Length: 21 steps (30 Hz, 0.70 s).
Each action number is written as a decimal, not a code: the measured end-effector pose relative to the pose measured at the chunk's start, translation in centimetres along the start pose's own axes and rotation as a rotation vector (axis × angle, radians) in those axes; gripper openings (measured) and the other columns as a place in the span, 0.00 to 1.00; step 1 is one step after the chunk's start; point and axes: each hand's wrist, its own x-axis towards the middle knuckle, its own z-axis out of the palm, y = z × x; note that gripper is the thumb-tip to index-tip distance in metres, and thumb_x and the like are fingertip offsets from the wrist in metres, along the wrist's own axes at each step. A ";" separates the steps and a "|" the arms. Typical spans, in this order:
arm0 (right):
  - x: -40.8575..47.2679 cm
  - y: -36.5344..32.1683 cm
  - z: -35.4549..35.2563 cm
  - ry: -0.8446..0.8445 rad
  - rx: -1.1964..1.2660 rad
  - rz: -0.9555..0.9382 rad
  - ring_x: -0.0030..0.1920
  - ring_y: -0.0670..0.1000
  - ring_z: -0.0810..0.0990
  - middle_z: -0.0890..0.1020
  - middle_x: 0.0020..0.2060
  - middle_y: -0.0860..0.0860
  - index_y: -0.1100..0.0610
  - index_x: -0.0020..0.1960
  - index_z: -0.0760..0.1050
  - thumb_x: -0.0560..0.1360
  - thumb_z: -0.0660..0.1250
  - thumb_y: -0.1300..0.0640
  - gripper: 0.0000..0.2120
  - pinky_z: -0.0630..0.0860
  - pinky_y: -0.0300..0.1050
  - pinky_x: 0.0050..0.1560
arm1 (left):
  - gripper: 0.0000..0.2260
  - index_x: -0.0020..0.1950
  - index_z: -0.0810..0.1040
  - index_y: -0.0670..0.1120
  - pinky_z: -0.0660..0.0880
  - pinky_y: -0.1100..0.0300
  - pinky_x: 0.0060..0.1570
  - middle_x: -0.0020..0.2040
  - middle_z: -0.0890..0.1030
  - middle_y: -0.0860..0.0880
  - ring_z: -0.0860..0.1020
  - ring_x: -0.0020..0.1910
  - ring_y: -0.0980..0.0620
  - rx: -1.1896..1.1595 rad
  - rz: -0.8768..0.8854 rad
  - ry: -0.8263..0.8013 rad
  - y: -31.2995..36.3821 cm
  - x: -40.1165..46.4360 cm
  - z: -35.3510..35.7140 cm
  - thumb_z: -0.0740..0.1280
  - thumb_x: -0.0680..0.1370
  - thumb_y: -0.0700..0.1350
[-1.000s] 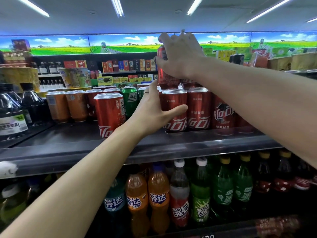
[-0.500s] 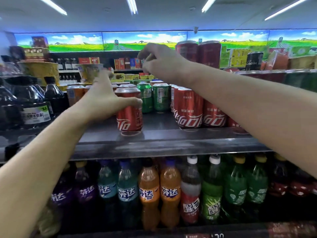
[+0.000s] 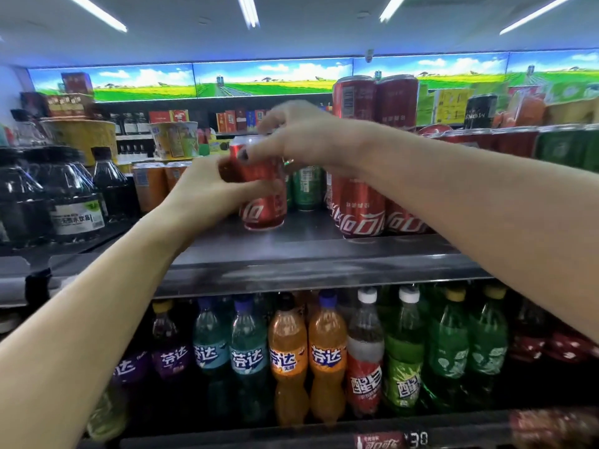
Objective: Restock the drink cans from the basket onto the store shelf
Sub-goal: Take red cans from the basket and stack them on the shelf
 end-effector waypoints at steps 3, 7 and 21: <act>-0.1 -0.6 -2.4 0.232 0.141 -0.071 0.53 0.56 0.85 0.85 0.52 0.60 0.64 0.59 0.79 0.74 0.76 0.50 0.21 0.85 0.54 0.53 | 0.21 0.59 0.78 0.53 0.80 0.58 0.52 0.52 0.85 0.54 0.84 0.51 0.57 -0.021 0.058 0.142 2.4 0.7 0.5 0.80 0.71 0.54; -0.6 -1.2 -6.0 0.548 0.169 -0.142 0.40 0.49 0.83 0.84 0.41 0.53 0.60 0.49 0.80 0.76 0.74 0.51 0.12 0.84 0.48 0.48 | 0.37 0.72 0.69 0.50 0.74 0.63 0.48 0.60 0.80 0.53 0.78 0.54 0.61 0.063 0.043 0.032 4.0 1.0 2.6 0.79 0.69 0.63; -3.1 2.2 -8.5 0.690 -0.284 -0.088 0.49 0.50 0.78 0.81 0.47 0.50 0.56 0.55 0.81 0.76 0.71 0.43 0.17 0.75 0.37 0.47 | 0.25 0.61 0.72 0.49 0.71 0.68 0.39 0.50 0.78 0.59 0.76 0.47 0.65 0.089 0.076 -0.040 3.8 0.7 10.6 0.78 0.73 0.59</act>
